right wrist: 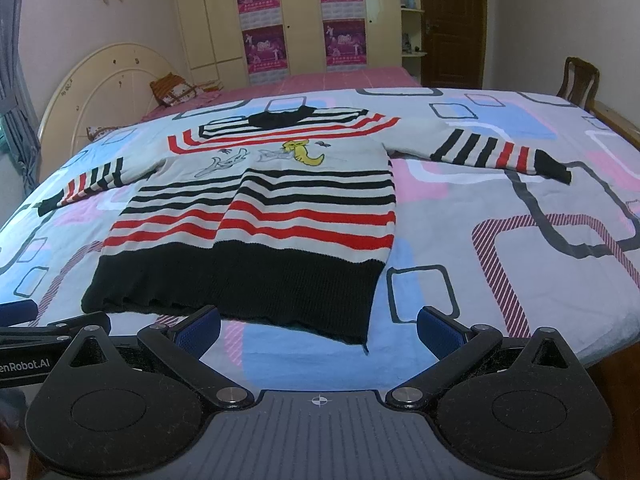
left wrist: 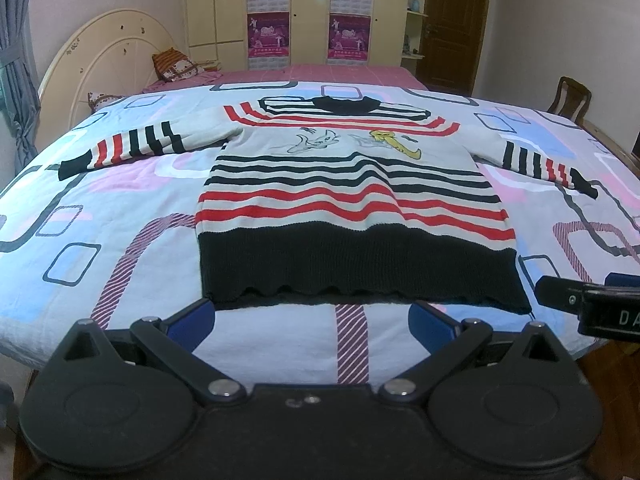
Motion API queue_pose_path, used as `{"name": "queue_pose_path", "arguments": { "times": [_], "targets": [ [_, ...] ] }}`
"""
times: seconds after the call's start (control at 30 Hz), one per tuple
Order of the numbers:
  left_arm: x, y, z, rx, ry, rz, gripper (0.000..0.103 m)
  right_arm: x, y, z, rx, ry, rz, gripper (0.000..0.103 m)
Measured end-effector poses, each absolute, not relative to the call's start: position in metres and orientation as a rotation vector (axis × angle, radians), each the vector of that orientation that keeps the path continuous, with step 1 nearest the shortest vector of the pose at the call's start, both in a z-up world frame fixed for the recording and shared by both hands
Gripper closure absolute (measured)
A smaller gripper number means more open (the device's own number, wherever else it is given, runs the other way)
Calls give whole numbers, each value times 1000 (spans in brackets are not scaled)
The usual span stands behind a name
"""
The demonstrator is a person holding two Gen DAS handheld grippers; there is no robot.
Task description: Fold small clothes
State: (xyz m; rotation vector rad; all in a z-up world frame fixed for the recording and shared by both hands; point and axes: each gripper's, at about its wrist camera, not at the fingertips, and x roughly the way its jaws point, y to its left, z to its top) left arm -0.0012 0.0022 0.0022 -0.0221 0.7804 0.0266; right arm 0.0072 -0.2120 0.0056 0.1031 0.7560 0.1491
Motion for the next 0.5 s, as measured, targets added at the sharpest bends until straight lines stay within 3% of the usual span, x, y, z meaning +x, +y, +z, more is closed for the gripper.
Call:
{"name": "queue_pose_path", "arguments": {
  "times": [0.5],
  "targets": [
    [45, -1, 14, -12, 741, -7, 0, 43, -215, 16, 109, 726, 111, 0]
  ]
}}
